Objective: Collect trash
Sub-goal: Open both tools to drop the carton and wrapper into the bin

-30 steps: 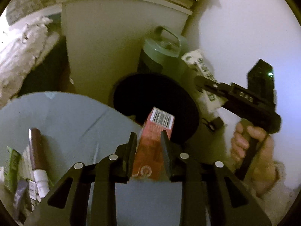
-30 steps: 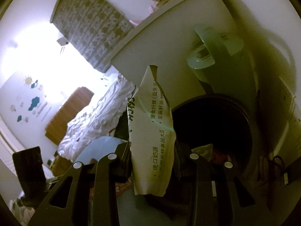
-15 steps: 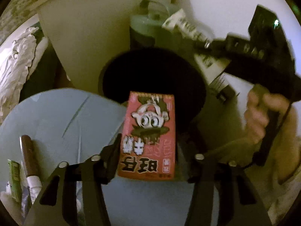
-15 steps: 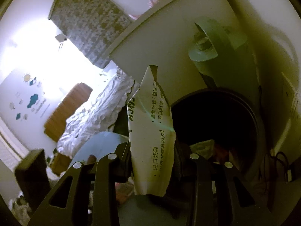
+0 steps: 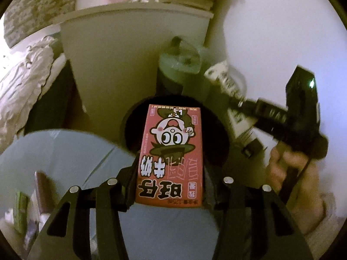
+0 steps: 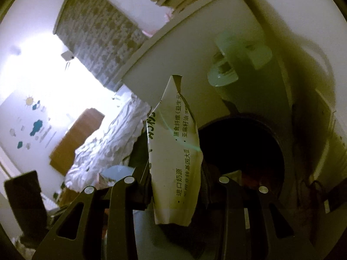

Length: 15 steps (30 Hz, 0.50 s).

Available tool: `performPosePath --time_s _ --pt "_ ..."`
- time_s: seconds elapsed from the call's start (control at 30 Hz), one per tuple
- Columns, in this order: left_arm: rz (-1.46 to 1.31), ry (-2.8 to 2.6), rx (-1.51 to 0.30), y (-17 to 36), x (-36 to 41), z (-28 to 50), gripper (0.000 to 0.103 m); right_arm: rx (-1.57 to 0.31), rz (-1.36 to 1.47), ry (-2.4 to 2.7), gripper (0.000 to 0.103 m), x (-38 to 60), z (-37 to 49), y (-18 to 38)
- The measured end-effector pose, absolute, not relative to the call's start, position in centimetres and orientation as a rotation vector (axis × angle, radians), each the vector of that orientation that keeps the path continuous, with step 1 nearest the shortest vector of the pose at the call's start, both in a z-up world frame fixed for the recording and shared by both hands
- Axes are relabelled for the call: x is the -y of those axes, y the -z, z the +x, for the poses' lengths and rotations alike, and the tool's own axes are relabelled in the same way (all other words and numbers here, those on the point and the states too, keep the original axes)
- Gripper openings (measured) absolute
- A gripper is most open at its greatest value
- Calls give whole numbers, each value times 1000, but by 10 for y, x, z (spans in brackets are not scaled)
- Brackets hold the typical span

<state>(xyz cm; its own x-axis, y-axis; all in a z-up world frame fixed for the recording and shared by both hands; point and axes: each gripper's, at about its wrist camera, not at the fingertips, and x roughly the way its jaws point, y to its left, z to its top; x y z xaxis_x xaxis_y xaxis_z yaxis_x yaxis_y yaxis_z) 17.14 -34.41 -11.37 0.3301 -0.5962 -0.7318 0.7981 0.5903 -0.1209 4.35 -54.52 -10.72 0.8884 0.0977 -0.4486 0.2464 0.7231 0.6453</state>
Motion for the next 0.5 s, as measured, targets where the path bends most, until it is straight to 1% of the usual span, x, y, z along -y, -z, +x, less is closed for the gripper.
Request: performPosePath --time_s 0.33,0.43,0.47,0.5 --pt "215 962 -862 121 405 198 49 -521 804 179 35 574 42 124" --pt "220 957 -858 123 416 198 52 -530 814 199 38 581 43 128" --pt "220 949 -857 124 417 198 53 -534 817 206 46 583 42 129" --pt "222 942 -861 124 418 199 56 -538 821 212 59 584 41 131"
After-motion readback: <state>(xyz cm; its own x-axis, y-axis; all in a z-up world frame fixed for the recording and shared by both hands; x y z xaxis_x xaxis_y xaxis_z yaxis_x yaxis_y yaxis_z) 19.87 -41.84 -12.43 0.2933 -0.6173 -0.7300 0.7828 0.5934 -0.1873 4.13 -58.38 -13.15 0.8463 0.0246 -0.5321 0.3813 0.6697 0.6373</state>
